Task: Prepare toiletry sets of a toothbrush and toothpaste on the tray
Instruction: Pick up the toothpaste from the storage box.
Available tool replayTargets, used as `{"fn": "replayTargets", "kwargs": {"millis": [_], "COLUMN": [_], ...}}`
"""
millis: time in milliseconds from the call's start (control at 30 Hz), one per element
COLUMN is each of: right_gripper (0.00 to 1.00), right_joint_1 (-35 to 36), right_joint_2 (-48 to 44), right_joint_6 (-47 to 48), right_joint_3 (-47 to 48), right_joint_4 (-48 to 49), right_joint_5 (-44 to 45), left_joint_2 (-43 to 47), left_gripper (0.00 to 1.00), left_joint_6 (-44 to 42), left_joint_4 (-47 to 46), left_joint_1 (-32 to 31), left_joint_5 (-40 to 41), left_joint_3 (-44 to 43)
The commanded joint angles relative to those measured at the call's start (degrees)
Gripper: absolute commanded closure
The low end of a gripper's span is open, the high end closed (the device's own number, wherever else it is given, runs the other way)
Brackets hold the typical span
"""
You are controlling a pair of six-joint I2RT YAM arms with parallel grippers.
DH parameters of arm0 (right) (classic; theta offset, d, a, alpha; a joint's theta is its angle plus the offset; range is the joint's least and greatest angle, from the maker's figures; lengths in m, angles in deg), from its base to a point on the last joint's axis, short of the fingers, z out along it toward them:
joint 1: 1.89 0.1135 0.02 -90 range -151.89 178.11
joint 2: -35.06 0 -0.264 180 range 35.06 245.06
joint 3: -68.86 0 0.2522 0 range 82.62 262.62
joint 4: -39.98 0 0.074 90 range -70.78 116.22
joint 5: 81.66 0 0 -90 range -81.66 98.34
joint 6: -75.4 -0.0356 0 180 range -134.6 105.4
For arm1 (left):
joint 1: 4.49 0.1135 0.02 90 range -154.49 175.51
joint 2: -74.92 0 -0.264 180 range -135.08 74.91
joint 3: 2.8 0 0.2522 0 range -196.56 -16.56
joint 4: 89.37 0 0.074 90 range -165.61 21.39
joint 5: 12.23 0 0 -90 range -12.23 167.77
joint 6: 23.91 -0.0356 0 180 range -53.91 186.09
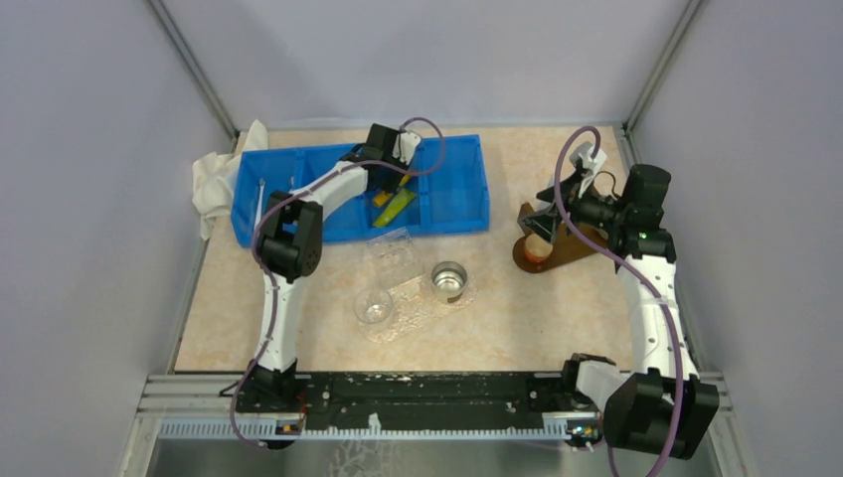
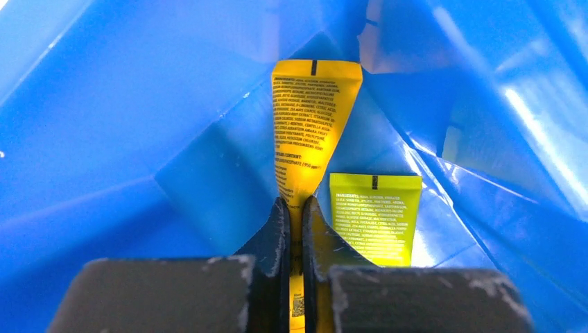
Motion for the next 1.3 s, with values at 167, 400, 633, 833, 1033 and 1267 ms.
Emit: {"fn": "replayTargets", "kwargs": {"millis": [167, 400, 633, 833, 1033, 1267], "right_gripper": [0.2, 0.2, 0.2, 0.2, 0.2, 0.2], "right_joint_1": [0.4, 0.4, 0.4, 0.4, 0.4, 0.5], "right_joint_2": [-0.4, -0.5, -0.4, -0.4, -0.4, -0.3], "right_joint_6": [1.0, 1.0, 1.0, 1.1, 1.0, 1.1], "right_joint_3": [0.7, 0.7, 0.7, 0.6, 0.6, 0.4], "right_joint_4": [1.3, 1.3, 1.3, 1.3, 1.4, 1.5], "right_joint_5": [-1.1, -1.3, -1.5, -1.7, -2.5, -4.3], "left_joint_2": [8.3, 16.6, 24.2, 31.6, 39.0, 44.9], "left_gripper": [1.0, 1.0, 1.0, 1.0, 1.0, 1.0], "left_joint_6": [1.9, 3.1, 3.8, 4.0, 4.6, 5.7], "left_joint_4": [-3.9, -9.0, -14.2, -19.3, -23.9, -28.5], "left_joint_1": [0.0, 0.1, -0.1, -0.9, -1.7, -3.0], "left_joint_5": [0.3, -2.3, -6.1, -9.7, -12.2, -19.4], "left_joint_3": [5.5, 12.3, 18.4, 24.1, 29.9, 34.2]}}
